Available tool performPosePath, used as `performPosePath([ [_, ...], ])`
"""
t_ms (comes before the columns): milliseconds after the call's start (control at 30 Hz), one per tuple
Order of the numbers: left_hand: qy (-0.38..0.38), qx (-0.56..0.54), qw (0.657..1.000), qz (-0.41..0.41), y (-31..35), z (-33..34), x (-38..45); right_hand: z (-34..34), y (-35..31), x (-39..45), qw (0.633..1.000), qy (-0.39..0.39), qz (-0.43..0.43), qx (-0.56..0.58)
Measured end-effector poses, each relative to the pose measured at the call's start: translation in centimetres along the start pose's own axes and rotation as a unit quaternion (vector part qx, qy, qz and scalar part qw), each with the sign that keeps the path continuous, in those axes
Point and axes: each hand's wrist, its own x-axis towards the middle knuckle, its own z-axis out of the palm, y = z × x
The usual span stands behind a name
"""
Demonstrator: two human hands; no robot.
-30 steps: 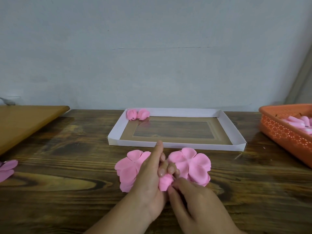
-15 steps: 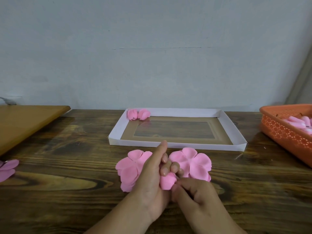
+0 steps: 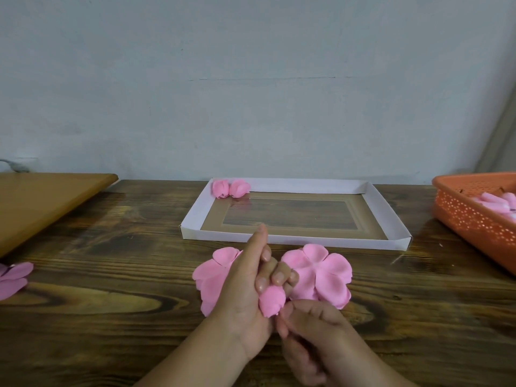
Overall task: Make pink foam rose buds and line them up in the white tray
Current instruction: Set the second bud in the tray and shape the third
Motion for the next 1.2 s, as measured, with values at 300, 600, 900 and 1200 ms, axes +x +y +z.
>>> performPosePath([
  [300,0.020,0.066,0.998,-0.009,-0.1,0.2,-0.5,0.1,0.4,0.1,0.952,0.156,-0.082,-0.251],
  [600,0.006,0.115,0.992,0.042,0.0,1.0,-1.2,-0.1,-0.2,0.5,0.979,0.109,-0.090,-0.145],
  [900,-0.034,0.136,0.988,0.060,0.1,1.2,-1.7,-0.7,-0.4,0.7,0.995,0.066,-0.061,-0.039],
  [1200,-0.078,0.144,0.984,0.074,-0.3,0.9,-1.6,-1.7,-0.2,0.8,0.999,0.003,-0.001,0.047],
])
